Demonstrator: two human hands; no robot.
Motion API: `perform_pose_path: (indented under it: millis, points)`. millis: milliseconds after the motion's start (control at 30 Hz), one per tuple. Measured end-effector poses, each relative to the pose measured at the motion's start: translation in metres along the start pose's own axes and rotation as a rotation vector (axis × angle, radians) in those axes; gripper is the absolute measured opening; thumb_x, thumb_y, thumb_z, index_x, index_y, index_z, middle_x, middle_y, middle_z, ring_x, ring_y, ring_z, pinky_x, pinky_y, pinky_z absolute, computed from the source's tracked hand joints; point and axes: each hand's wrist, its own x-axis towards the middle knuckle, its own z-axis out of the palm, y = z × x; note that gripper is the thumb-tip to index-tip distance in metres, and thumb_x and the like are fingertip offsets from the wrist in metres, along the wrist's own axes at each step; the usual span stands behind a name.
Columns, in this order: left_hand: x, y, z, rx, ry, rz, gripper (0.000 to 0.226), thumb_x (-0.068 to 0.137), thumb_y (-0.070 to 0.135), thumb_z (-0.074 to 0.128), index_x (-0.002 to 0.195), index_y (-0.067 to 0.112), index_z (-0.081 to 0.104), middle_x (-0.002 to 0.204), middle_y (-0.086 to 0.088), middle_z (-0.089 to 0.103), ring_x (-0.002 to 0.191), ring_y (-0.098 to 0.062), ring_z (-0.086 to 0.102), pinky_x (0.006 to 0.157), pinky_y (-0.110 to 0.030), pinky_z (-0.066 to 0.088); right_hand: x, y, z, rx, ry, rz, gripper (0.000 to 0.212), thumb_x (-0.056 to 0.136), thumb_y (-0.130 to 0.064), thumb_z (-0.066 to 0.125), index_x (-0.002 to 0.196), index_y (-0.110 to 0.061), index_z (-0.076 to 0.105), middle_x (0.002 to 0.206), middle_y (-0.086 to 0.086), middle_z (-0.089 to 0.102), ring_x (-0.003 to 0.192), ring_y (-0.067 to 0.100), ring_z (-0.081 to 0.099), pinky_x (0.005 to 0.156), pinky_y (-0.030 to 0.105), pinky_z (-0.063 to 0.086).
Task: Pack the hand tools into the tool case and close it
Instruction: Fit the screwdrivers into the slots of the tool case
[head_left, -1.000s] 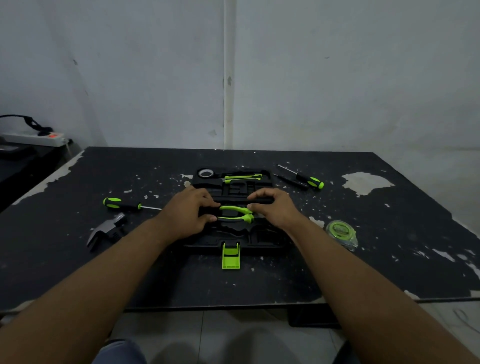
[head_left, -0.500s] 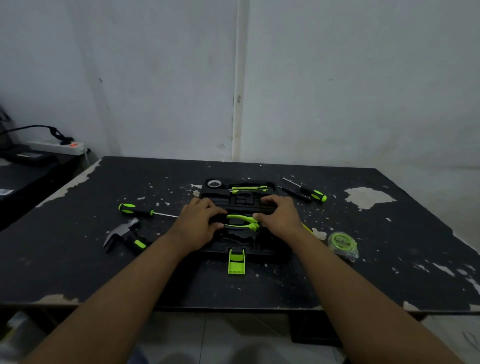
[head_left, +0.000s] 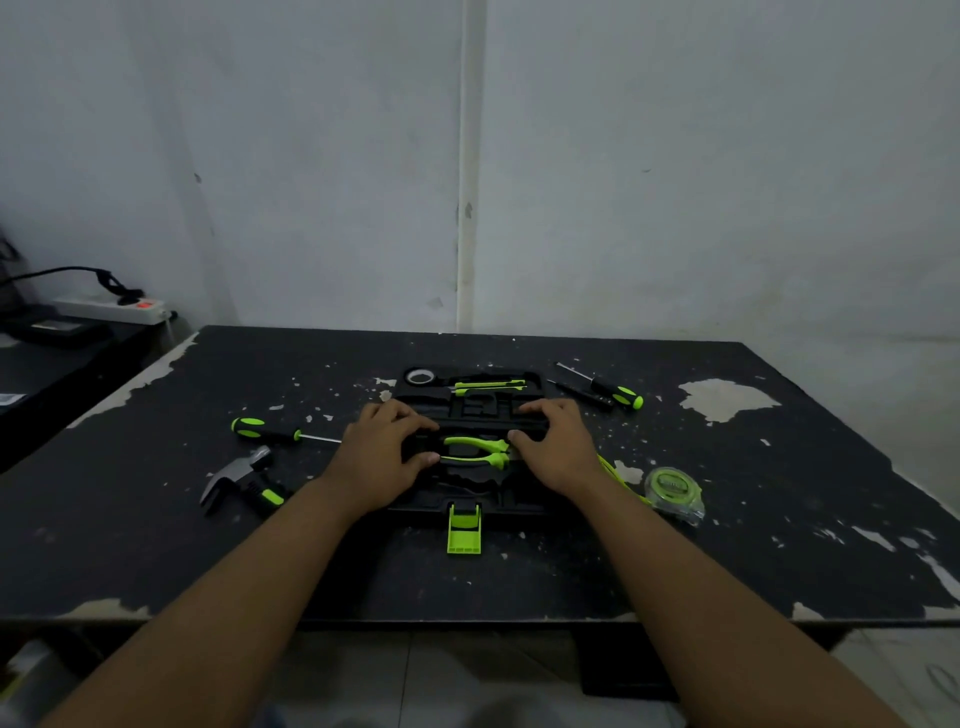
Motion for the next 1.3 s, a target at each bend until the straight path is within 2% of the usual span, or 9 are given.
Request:
perform_pose_path:
  millis: [67, 133, 200, 367, 533, 667, 967, 1100, 1300]
  points:
    - [0.002, 0.003, -0.004, 0.039, -0.008, -0.006, 0.046, 0.094, 0.069, 0.057, 0.132, 0.045, 0.061, 0.126, 0.015, 0.055, 0.125, -0.015, 0.046, 0.102, -0.044, 0.041, 0.002, 0.003, -0.006, -0.005, 0.01, -0.035, 0.032, 0.091, -0.032, 0.08, 0.12, -0.024, 0.071, 0.123, -0.003, 0.05, 0.104, 0.014, 0.061, 0.103, 0.026, 0.046]
    - [0.008, 0.007, -0.01, 0.067, 0.0, -0.009, 0.053, 0.094, 0.074, 0.044, 0.134, 0.044, 0.059, 0.126, 0.014, 0.058, 0.127, -0.016, 0.048, 0.104, -0.044, 0.037, 0.008, 0.006, -0.014, -0.027, 0.045, -0.067, 0.03, 0.092, -0.033, 0.079, 0.119, -0.023, 0.072, 0.12, 0.0, 0.052, 0.094, 0.013, 0.059, 0.099, 0.027, 0.047]
    - [0.018, 0.013, -0.014, 0.049, 0.024, 0.008, 0.057, 0.093, 0.076, 0.038, 0.134, 0.043, 0.059, 0.128, 0.013, 0.059, 0.129, -0.017, 0.049, 0.107, -0.046, 0.037, 0.018, 0.009, -0.026, -0.087, 0.092, -0.081, 0.031, 0.092, -0.035, 0.078, 0.119, -0.022, 0.072, 0.118, 0.001, 0.053, 0.097, 0.013, 0.057, 0.096, 0.025, 0.045]
    - [0.046, 0.039, -0.01, -0.027, 0.042, 0.095, 0.051, 0.097, 0.069, 0.049, 0.136, 0.039, 0.06, 0.129, 0.013, 0.054, 0.125, -0.016, 0.049, 0.106, -0.046, 0.04, 0.043, 0.023, -0.06, -0.228, 0.132, -0.008, 0.029, 0.09, -0.032, 0.08, 0.116, -0.021, 0.076, 0.107, 0.002, 0.063, 0.099, 0.023, 0.067, 0.091, 0.035, 0.054]
    - [0.069, 0.064, 0.009, -0.13, -0.01, 0.15, 0.057, 0.097, 0.073, 0.043, 0.138, 0.038, 0.059, 0.131, 0.014, 0.051, 0.127, -0.013, 0.048, 0.109, -0.051, 0.042, 0.062, 0.04, -0.083, -0.363, 0.119, 0.076, 0.023, 0.092, -0.038, 0.078, 0.112, -0.028, 0.075, 0.11, -0.001, 0.069, 0.095, 0.021, 0.066, 0.084, 0.039, 0.059]
    - [0.087, 0.08, 0.025, -0.115, -0.058, 0.163, 0.059, 0.098, 0.072, 0.043, 0.143, 0.036, 0.055, 0.14, 0.012, 0.049, 0.136, -0.014, 0.043, 0.112, -0.05, 0.037, 0.075, 0.046, -0.088, -0.415, 0.077, 0.112, 0.029, 0.092, -0.042, 0.078, 0.118, -0.03, 0.076, 0.114, -0.002, 0.074, 0.102, 0.022, 0.069, 0.086, 0.041, 0.06]
    - [0.116, 0.096, 0.051, -0.109, -0.121, 0.175, 0.059, 0.1, 0.068, 0.046, 0.148, 0.034, 0.052, 0.157, 0.006, 0.042, 0.149, -0.016, 0.033, 0.121, -0.044, 0.023, 0.092, 0.06, -0.086, -0.525, 0.009, 0.146, 0.039, 0.09, -0.046, 0.078, 0.126, -0.033, 0.074, 0.122, -0.004, 0.074, 0.111, 0.021, 0.068, 0.09, 0.038, 0.059]
    - [0.127, 0.095, 0.062, -0.11, -0.145, 0.167, 0.061, 0.099, 0.071, 0.044, 0.147, 0.035, 0.052, 0.157, 0.006, 0.042, 0.15, -0.017, 0.033, 0.124, -0.049, 0.024, 0.1, 0.062, -0.083, -0.601, -0.005, 0.141, 0.033, 0.096, -0.047, 0.073, 0.124, -0.03, 0.074, 0.118, -0.002, 0.074, 0.108, 0.021, 0.069, 0.079, 0.032, 0.051]
    - [0.129, 0.092, 0.077, -0.167, -0.14, 0.108, 0.077, 0.091, 0.08, 0.031, 0.147, 0.031, 0.054, 0.153, 0.005, 0.046, 0.146, -0.019, 0.037, 0.122, -0.048, 0.03, 0.106, 0.064, -0.075, -0.702, -0.015, 0.16, 0.033, 0.096, -0.053, 0.069, 0.117, -0.027, 0.075, 0.108, -0.001, 0.076, 0.1, 0.022, 0.071, 0.074, 0.032, 0.05]
